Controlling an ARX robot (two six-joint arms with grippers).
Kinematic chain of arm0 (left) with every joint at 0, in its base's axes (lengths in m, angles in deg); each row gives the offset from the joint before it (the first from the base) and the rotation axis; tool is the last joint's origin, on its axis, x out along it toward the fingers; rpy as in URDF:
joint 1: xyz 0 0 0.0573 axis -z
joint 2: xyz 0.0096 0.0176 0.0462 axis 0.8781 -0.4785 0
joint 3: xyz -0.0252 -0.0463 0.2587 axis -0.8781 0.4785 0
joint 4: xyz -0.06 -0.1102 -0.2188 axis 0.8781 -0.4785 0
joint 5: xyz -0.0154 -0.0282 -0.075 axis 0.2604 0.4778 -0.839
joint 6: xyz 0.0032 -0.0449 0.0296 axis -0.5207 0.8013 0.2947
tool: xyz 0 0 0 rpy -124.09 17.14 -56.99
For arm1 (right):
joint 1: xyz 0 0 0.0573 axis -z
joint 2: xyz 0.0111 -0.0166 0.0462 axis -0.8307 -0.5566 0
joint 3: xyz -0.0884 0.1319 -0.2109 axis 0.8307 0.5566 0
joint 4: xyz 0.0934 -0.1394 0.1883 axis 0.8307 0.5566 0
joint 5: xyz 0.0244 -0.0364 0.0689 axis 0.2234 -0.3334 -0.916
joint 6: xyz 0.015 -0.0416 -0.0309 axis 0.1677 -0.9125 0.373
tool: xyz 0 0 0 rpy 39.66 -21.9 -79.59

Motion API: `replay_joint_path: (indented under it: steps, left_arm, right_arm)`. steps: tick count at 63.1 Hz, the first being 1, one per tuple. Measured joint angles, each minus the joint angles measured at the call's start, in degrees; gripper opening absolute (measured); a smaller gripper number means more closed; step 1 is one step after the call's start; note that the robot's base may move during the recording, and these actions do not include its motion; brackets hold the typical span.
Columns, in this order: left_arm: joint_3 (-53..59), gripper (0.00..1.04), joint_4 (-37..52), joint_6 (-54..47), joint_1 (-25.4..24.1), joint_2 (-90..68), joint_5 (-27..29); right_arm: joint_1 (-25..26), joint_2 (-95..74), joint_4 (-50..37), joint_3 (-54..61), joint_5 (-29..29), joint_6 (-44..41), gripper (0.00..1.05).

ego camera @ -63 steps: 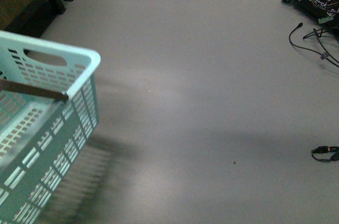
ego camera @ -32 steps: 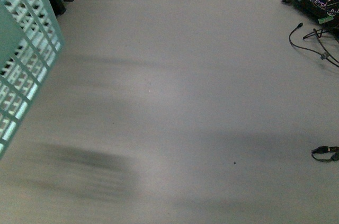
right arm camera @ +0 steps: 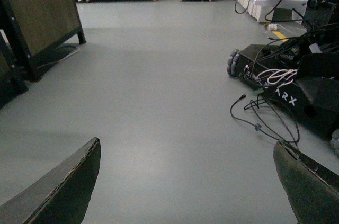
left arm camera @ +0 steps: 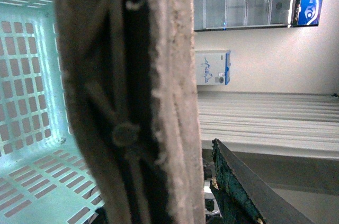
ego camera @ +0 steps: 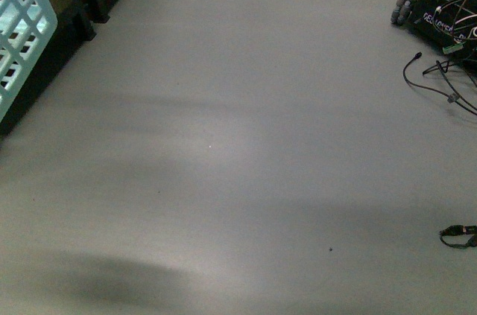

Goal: Pick lemon and mango into basket

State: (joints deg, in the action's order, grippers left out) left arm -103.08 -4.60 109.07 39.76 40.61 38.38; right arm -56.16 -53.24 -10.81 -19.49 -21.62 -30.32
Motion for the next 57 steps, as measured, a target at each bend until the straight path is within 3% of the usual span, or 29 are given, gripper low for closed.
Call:
replay_joint_path:
  steps: [57]
  left_arm:
    - [-0.02, 0.27, -0.31, -0.02, -0.02, -0.02, -0.24]
  right_arm:
    - [0.0, 0.0, 0.0, 0.0, 0.0, 0.02, 0.96]
